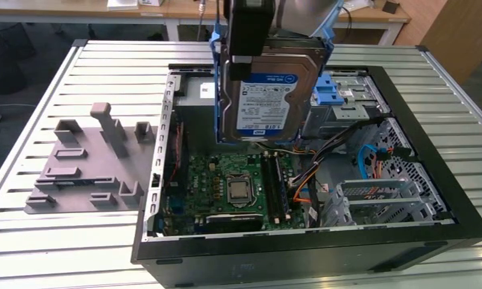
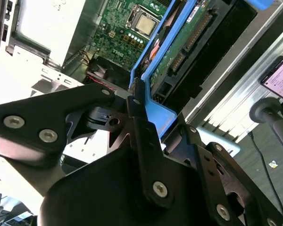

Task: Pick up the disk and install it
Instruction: 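Insert the disk into the insertion slot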

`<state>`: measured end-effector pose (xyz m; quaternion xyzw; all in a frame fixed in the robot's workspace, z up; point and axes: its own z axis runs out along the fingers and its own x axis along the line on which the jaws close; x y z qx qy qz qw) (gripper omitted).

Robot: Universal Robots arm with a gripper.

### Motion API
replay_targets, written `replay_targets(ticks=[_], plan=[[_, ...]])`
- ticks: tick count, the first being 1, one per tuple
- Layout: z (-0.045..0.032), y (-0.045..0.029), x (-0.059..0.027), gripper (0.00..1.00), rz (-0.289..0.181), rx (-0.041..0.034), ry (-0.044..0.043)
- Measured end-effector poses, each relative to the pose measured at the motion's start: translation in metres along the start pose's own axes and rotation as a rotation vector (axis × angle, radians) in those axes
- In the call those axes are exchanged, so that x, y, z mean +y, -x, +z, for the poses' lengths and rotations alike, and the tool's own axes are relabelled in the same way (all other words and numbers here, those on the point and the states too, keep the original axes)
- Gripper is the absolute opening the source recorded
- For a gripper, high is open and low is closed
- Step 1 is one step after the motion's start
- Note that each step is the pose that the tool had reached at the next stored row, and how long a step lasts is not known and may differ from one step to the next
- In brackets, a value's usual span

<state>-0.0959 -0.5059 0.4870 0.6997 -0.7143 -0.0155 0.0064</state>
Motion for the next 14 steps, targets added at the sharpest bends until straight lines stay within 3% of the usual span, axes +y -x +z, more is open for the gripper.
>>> replay_targets(ticks=[8, 14], plan=[[0.0031, -0.0034, -0.0081, 0.36, 0.000, 0.0001, 0.0000], [0.0063, -0.0149, -0.0088, 0.36, 0.000, -0.0002, 0.0000]])
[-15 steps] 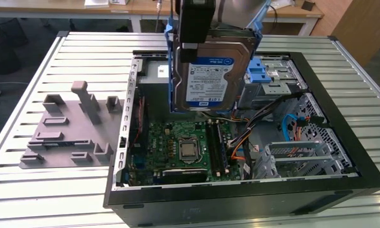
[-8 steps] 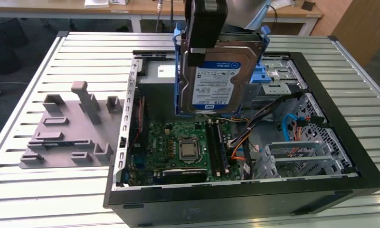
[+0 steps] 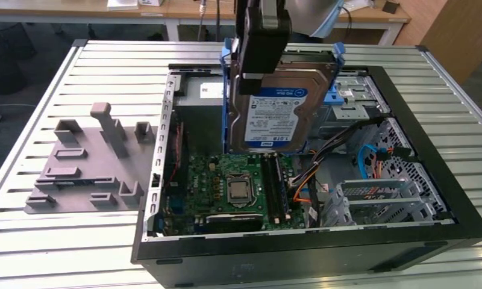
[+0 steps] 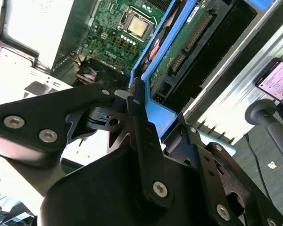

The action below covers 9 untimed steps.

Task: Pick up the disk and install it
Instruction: 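Insert the disk into the insertion slot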

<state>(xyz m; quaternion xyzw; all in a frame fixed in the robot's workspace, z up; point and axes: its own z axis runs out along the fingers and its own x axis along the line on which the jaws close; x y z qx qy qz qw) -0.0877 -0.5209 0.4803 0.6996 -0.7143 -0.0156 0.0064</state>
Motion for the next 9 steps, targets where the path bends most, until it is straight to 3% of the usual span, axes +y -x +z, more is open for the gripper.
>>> replay_targets(ticks=[3, 9], plan=[[0.0021, -0.0046, -0.0029, 0.36, 0.000, -0.0002, 0.0000], [0.0050, -0.0055, -0.0200, 0.36, 0.000, -0.0002, 0.0000]])
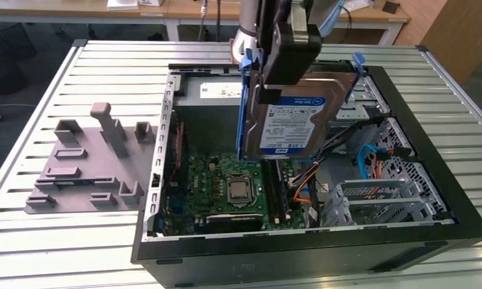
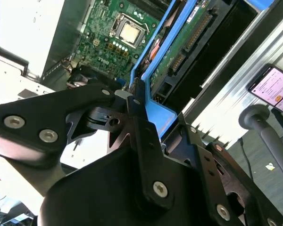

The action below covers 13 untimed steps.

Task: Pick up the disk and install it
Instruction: 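Insert the disk into the insertion slot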

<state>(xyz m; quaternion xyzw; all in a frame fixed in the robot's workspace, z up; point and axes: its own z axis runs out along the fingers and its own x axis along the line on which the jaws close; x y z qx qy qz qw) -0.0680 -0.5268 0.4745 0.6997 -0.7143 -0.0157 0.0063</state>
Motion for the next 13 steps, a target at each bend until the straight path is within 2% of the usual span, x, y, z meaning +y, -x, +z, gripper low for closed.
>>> replay_targets(ticks=[2, 4, 5, 7, 9, 11, 13], plan=[[0.0008, -0.0006, -0.0008, 0.36, -0.001, -0.0041, -0.0003], [0.0010, -0.0009, -0.0009, 0.36, -0.002, -0.0198, -0.0034], [0.0012, -0.0013, -0.0009, 0.36, -0.003, -0.0241, -0.0060], [0.0017, -0.0029, -0.0010, 0.36, -0.007, -0.0249, -0.0176], [0.0025, -0.0050, -0.0011, 0.36, -0.011, -0.0250, -0.0257], [0.0038, -0.0073, -0.0011, 0.36, -0.013, -0.0250, -0.0307], [0.0059, -0.0110, -0.0015, 0.36, -0.014, -0.0246, -0.0315]])
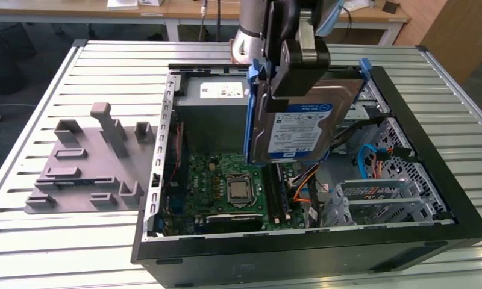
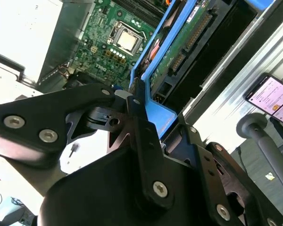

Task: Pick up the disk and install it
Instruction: 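Insert the disk into the insertion slot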

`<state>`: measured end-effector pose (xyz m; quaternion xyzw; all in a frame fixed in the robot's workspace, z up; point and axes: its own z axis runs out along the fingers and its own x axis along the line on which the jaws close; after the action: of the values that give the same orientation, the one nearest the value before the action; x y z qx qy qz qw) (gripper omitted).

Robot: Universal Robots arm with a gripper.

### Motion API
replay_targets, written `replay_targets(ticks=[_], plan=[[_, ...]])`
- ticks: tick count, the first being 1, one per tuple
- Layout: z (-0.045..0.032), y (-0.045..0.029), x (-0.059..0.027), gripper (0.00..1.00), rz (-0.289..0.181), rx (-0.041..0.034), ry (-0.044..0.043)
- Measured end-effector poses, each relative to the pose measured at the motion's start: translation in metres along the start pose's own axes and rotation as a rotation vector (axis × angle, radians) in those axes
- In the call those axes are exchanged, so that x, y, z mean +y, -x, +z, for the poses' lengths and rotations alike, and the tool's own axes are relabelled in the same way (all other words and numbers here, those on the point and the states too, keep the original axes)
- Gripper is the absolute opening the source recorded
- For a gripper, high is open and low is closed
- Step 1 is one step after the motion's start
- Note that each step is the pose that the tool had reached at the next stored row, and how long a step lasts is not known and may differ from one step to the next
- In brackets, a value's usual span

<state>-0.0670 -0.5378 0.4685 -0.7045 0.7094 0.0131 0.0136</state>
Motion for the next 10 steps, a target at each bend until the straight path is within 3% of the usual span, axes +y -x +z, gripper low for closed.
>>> replay_targets(ticks=[10], plan=[[0.0052, -0.0181, -0.0186, 0.36, 0.000, 0.0011, 0.0009]])
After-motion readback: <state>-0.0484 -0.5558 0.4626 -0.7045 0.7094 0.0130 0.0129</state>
